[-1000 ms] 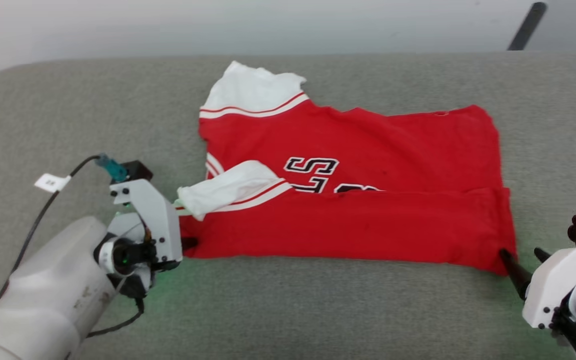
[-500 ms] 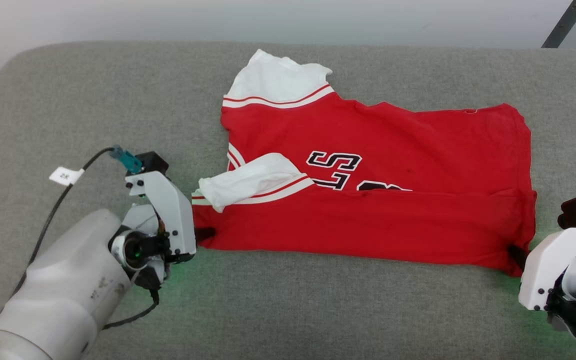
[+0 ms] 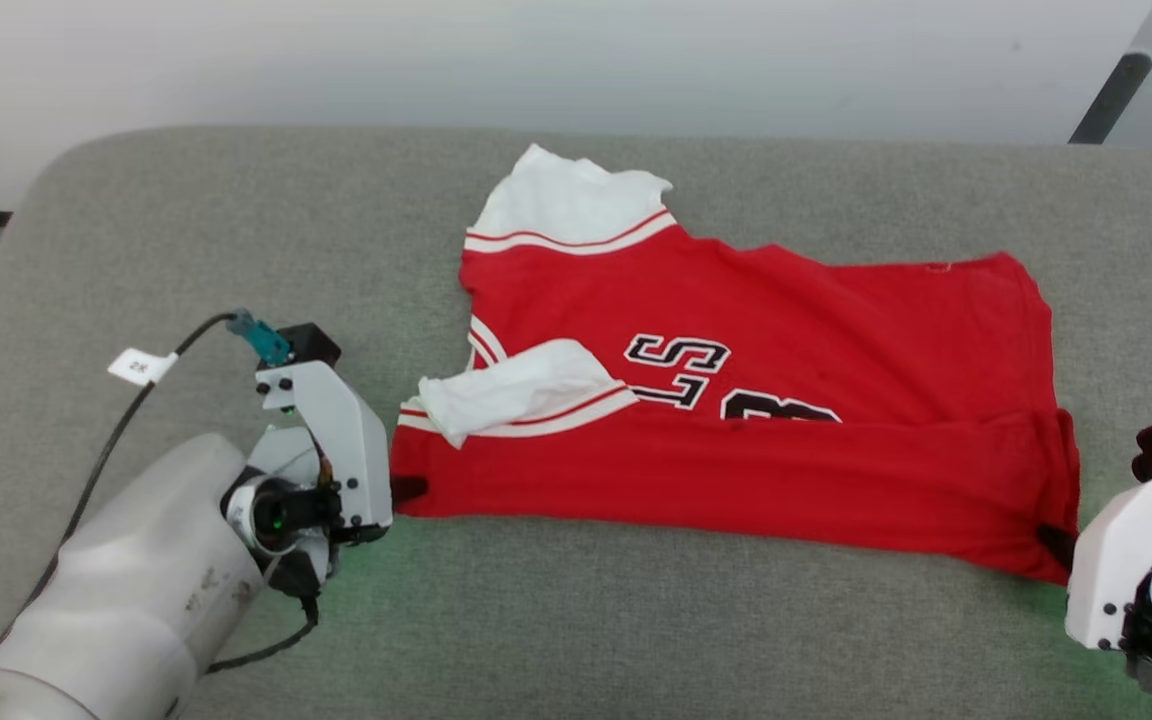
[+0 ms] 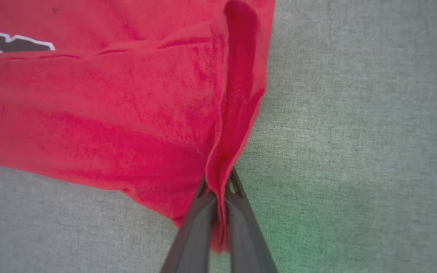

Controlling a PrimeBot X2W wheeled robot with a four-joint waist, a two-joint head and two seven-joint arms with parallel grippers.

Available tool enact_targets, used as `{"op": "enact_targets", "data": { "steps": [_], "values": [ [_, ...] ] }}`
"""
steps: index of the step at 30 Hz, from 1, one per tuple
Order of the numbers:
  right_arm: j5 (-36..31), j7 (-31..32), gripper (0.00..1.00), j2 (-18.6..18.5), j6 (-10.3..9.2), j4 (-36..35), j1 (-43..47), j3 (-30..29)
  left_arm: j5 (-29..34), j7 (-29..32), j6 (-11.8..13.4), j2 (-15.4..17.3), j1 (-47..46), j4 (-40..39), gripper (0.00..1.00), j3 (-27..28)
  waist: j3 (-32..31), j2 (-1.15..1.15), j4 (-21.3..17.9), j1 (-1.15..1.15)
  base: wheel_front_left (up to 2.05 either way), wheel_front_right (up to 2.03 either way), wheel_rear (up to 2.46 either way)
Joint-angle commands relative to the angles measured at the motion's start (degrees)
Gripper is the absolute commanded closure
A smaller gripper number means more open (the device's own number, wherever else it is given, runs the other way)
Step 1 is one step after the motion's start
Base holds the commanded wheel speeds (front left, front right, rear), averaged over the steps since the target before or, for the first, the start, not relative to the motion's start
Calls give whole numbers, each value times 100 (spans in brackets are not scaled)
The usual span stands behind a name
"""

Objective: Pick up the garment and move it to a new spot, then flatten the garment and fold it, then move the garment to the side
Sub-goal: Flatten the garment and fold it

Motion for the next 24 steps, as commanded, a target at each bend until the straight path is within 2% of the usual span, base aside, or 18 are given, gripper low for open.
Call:
{"op": "enact_targets", "data": {
  "steps": [1, 10, 24],
  "values": [
    [25, 52, 100, -77, -10, -51, 114, -38, 27, 8, 49, 68, 99, -33, 100, -16, -93, 0, 40, 0, 0, 0, 0],
    [133, 483, 100, -172, -9, -577, 611, -182, 68, 30, 394, 364, 424, -713, 100, -94, -353, 0, 140, 0, 0, 0, 0],
    [115, 1113, 100, 26, -9, -1300, 1377, -479, -88, 46, 1433, 1095, 1436, -2715, 100, -234, -472, 0, 147, 0, 0, 0, 0]
  ]
}}
